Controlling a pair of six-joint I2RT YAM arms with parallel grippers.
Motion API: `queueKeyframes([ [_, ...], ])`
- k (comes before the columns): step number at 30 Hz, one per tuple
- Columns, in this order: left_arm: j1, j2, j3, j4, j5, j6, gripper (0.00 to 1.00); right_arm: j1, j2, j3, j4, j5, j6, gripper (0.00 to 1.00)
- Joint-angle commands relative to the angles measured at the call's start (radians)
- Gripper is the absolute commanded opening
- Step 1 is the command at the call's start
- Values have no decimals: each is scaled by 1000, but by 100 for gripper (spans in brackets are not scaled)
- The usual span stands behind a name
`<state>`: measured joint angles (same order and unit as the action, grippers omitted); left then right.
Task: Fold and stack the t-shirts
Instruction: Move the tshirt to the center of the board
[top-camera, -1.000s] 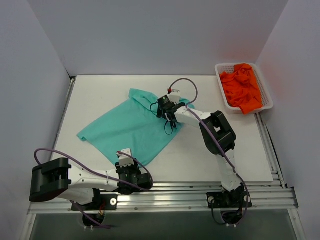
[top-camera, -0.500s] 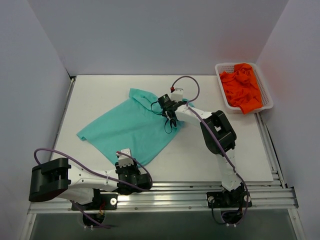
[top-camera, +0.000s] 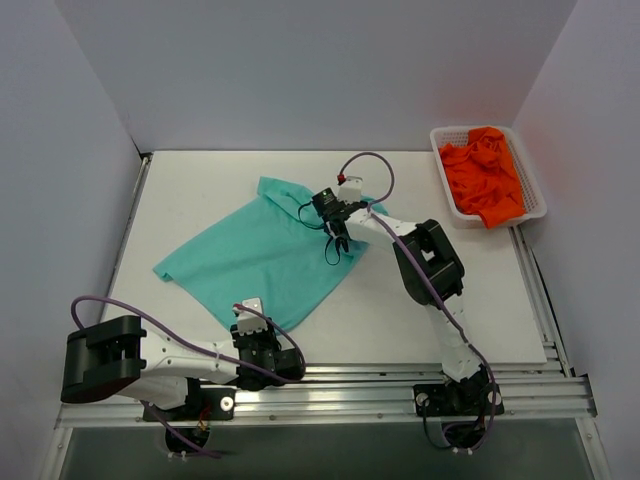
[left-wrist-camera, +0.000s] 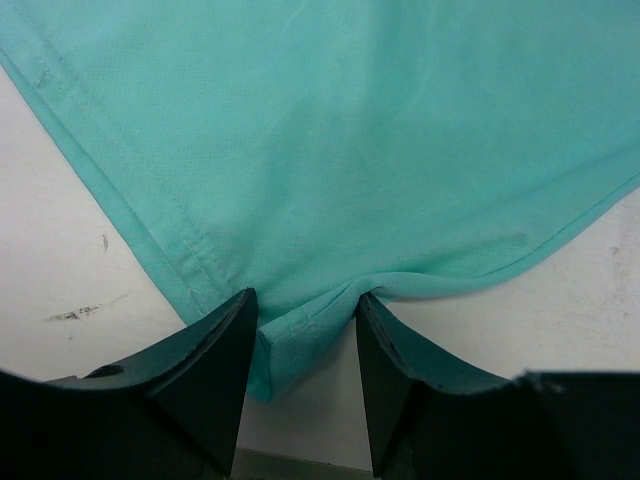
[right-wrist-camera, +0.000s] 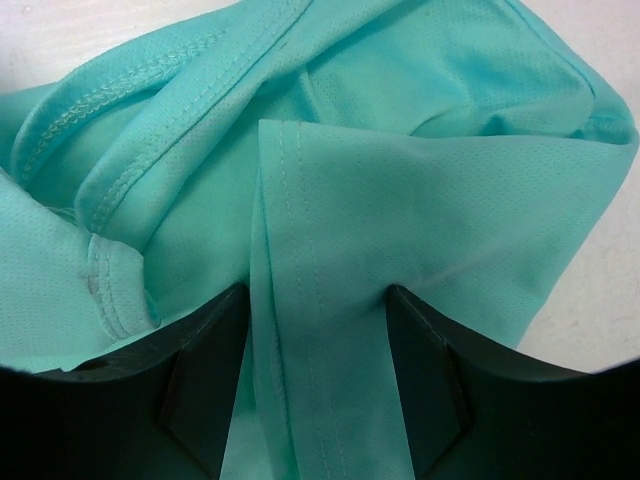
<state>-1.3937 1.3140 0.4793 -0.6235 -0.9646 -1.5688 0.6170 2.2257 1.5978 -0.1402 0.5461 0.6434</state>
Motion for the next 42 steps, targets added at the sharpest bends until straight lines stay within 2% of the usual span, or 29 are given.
queueKeyframes([
  [1,-5,16,7,-90,-11,-155,53,1,32,40,-47,18,1,53],
  [5,-5,16,5,-90,-10,-155,53,1,35,42,-44,20,1,43],
  [8,-5,21,7,-88,-11,-157,53,1,34,42,-48,23,-1,28],
  [9,-5,25,7,-88,-11,-155,53,1,34,42,-50,28,-1,17],
  [10,-5,27,10,-88,-11,-157,53,1,34,44,-55,29,-1,12],
  [14,-5,44,13,-91,-11,-165,53,1,31,45,-67,43,4,0],
  [25,-5,62,35,-122,-14,-177,53,1,-8,25,-102,77,24,0],
  [36,-5,80,44,-137,-13,-197,53,1,-77,-21,-107,124,32,15],
  [42,-5,85,44,-143,-11,-206,53,0,-81,-24,-107,132,36,15],
])
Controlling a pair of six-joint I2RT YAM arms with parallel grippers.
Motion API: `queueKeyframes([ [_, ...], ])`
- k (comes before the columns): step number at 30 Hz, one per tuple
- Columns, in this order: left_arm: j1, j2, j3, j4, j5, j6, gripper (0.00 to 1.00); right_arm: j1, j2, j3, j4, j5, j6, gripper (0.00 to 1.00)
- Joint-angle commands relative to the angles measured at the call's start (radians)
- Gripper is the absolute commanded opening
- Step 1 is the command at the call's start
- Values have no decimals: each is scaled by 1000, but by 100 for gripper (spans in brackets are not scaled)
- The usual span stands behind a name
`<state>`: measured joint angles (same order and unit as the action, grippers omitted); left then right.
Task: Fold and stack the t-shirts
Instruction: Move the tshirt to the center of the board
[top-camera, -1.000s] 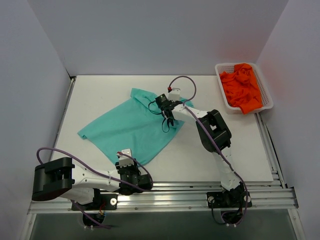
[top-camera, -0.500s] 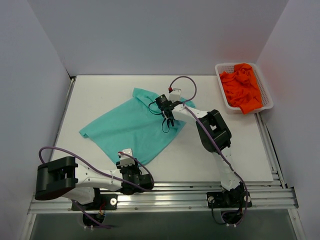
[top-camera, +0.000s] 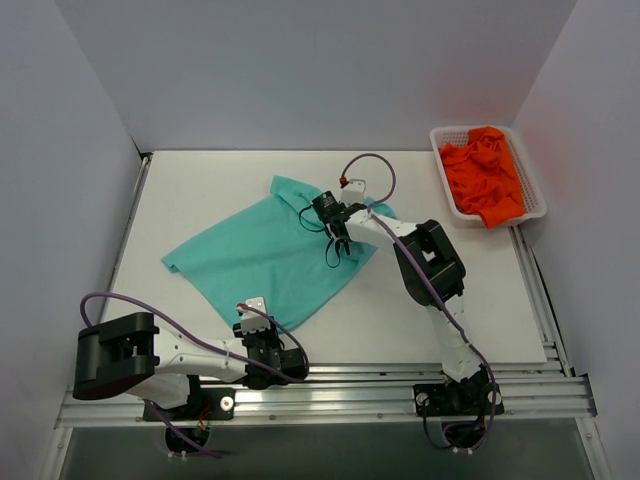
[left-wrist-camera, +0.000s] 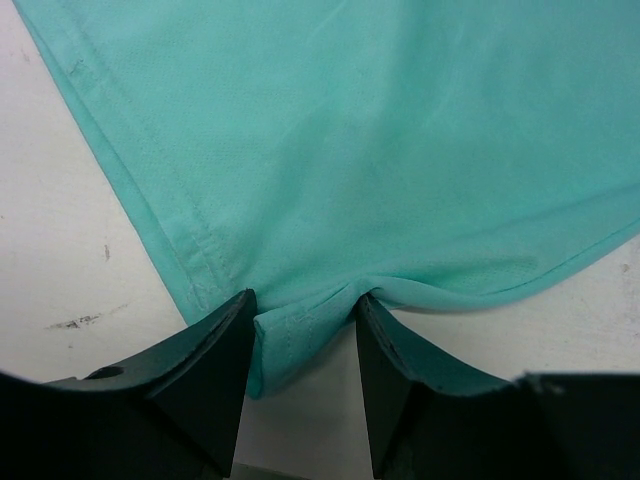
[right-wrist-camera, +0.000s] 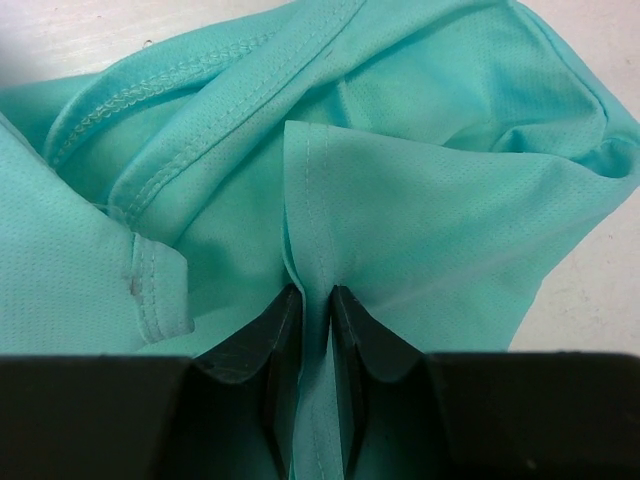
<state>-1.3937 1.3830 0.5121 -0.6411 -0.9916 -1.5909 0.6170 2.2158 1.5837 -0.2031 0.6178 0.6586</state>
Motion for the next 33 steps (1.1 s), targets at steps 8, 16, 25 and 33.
queueKeyframes([
  [8,-5,40,20,-132,18,-195,53,0,-90,-17,-45,80,24,15],
  [16,-5,51,25,-143,18,-207,53,-5,-105,-18,-45,91,21,16],
  [25,-5,56,28,-144,18,-208,53,-10,-102,-24,-47,89,27,22],
  [33,-5,57,26,-146,18,-210,53,-19,-117,-42,-38,94,26,17],
])
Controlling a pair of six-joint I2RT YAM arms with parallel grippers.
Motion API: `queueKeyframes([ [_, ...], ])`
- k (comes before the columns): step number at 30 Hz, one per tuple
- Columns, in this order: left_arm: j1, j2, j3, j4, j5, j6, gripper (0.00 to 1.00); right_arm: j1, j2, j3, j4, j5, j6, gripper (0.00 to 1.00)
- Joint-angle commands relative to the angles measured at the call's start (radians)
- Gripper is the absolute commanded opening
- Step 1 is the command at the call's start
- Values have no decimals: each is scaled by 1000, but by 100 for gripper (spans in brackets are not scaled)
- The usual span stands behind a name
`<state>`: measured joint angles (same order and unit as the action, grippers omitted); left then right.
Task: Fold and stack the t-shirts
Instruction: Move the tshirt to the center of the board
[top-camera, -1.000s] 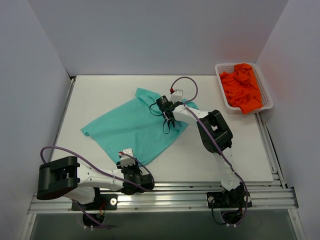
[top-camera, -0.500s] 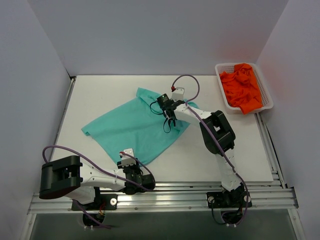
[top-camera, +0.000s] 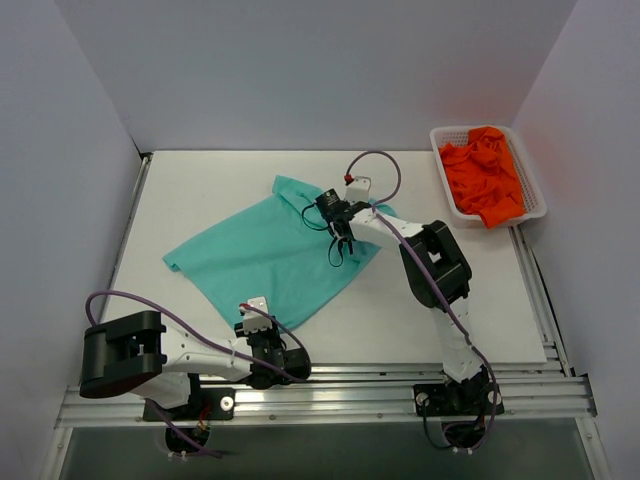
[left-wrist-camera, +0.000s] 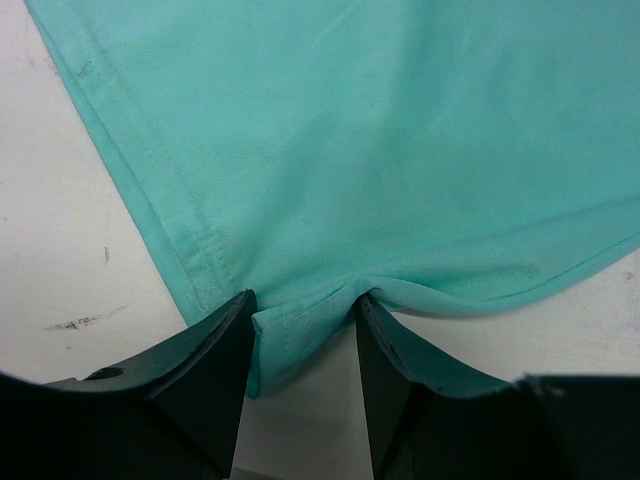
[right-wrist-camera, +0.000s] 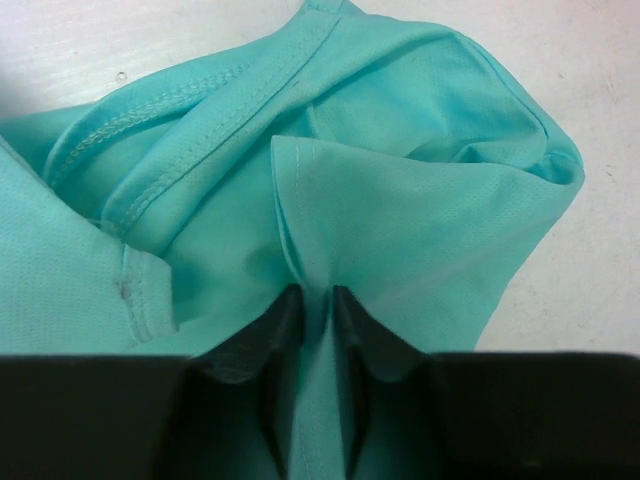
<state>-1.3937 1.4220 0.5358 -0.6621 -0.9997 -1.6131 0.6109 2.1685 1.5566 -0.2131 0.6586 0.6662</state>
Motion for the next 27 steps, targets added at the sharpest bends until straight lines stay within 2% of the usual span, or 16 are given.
queueKeyframes([
  [1,-5,18,6,-126,24,-188,53,-13,-70,-15,-26,52,18,12],
  [5,-5,23,6,-128,24,-188,53,-17,-65,-21,-25,47,19,3],
  [8,-5,26,9,-129,26,-189,53,-20,-65,-23,-23,47,19,0],
  [14,-5,25,13,-140,24,-192,53,-23,-90,-38,-20,52,21,0],
  [18,-7,12,53,-198,13,-192,53,-23,-172,-73,-17,65,29,0],
  [27,-10,-3,55,-202,10,-182,53,-25,-360,-147,-26,95,41,0],
])
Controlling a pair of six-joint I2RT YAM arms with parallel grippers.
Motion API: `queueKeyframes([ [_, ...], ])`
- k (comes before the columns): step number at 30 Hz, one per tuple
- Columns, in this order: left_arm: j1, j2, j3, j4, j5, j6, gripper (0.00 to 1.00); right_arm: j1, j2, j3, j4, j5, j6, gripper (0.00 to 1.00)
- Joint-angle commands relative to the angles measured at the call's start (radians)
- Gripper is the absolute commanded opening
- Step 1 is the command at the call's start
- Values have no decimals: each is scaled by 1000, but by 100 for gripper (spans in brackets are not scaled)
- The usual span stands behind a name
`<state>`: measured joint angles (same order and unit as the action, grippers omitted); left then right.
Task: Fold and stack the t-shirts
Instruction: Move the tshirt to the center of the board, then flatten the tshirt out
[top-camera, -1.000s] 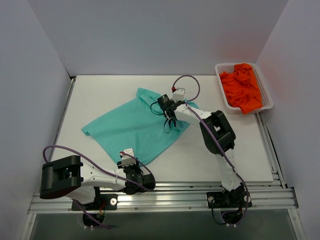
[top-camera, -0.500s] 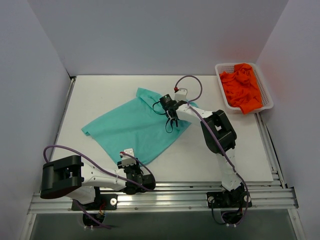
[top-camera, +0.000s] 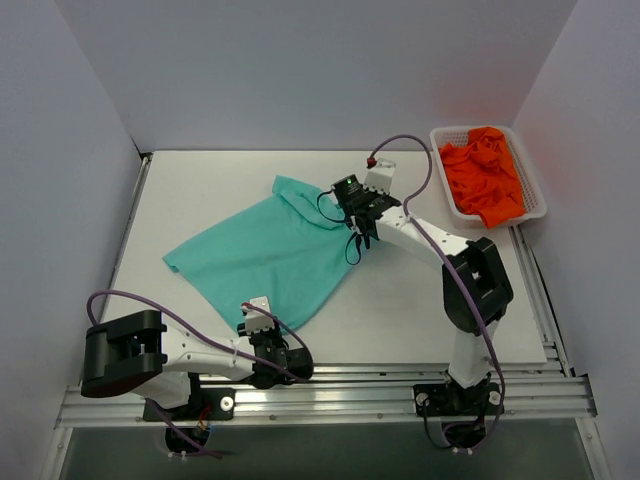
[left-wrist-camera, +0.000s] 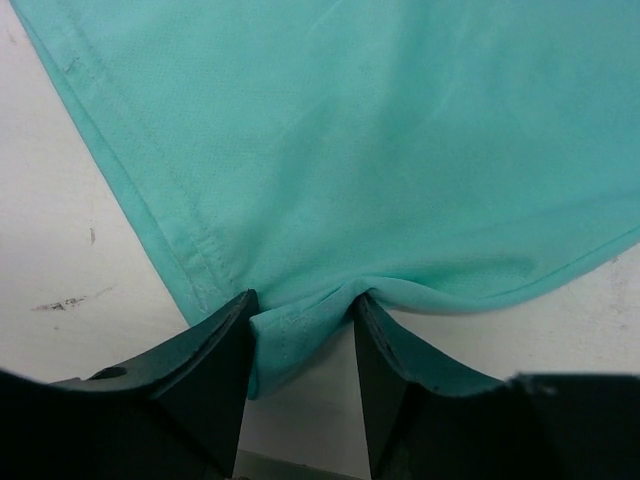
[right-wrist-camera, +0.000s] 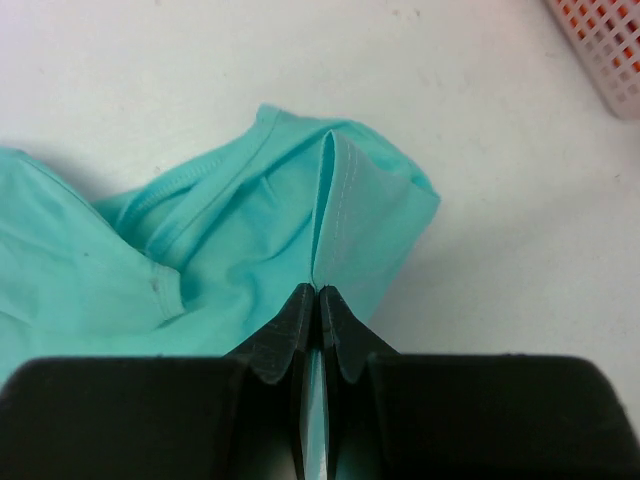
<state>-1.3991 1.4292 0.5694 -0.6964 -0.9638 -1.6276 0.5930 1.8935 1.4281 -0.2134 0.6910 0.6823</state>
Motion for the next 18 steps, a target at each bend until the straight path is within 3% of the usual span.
queueKeyframes([
  [1,-6,-9,23,-164,-23,-167,51,-7,-96,-26,-26,64,25,0],
  [2,-6,-4,24,-164,-24,-167,36,-7,-105,-31,-27,62,28,0],
  [6,-5,-3,41,-192,-23,-176,2,-7,-161,-55,-30,64,34,0],
  [14,-52,-136,165,-419,-79,-183,2,-5,-341,-123,-49,87,42,0],
  [18,-81,-268,285,-526,-139,-91,2,1,-553,-162,-29,55,-12,0],
])
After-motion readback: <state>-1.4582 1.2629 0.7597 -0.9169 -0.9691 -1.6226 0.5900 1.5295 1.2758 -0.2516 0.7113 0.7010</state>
